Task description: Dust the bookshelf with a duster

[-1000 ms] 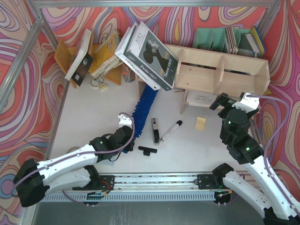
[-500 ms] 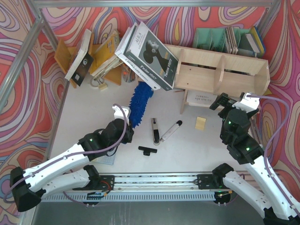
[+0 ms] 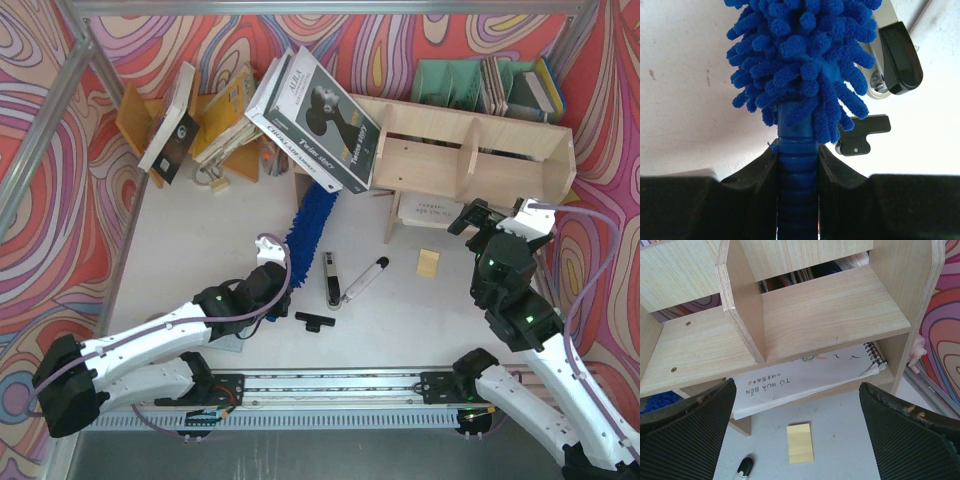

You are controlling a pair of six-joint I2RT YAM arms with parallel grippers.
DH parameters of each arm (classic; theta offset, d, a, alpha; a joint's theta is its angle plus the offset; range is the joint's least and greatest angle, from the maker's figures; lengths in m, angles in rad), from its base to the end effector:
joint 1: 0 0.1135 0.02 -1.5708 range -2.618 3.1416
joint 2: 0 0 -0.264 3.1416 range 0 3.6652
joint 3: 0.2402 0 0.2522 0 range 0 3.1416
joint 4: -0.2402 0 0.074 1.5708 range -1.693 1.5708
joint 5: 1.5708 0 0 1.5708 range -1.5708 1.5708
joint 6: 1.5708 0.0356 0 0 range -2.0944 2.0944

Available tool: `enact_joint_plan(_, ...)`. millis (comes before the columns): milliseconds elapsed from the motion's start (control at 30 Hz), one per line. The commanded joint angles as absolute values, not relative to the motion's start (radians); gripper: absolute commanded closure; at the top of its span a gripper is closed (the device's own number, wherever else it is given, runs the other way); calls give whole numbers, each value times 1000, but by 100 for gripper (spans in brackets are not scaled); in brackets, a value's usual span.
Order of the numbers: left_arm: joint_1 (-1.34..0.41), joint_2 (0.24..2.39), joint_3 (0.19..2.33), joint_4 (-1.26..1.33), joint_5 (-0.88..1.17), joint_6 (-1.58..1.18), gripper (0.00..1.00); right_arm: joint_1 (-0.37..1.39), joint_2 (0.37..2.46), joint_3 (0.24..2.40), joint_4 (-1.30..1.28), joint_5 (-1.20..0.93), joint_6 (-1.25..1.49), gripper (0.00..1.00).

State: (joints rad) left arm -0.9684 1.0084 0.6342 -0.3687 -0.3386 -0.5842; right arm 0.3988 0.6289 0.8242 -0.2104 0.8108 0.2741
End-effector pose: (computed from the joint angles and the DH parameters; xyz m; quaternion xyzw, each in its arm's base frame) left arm 0.1278 -0.1650 0.2304 0.1058 0.8988 -0.1677 0.3910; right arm 0.1332 0.0281 0.3737 0.2354 0.6707 -0.0523 0.7015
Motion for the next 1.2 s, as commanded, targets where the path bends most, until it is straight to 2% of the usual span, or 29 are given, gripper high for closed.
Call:
enact_joint_plan(0,-965,1036,614,-265,-326,-616,100,395,620,822,-208,816,279,1)
enact_joint_plan(367,-972,1064,690,-192,-213,-635,100,395,613,813,-201,816,275,1)
enact_joint_plan(700,-1055,1139,824,-159,-272,-630,100,395,608,813,-208,819,279,1)
enact_joint_plan(1000,-1135,1252,985,-175,-246,-615,100,395,593,800,-200,821,283,1)
enact_joint_plan(1167,-1146,1325,999,-150,-228,-642,100,394,602,799,-197,817,285,1)
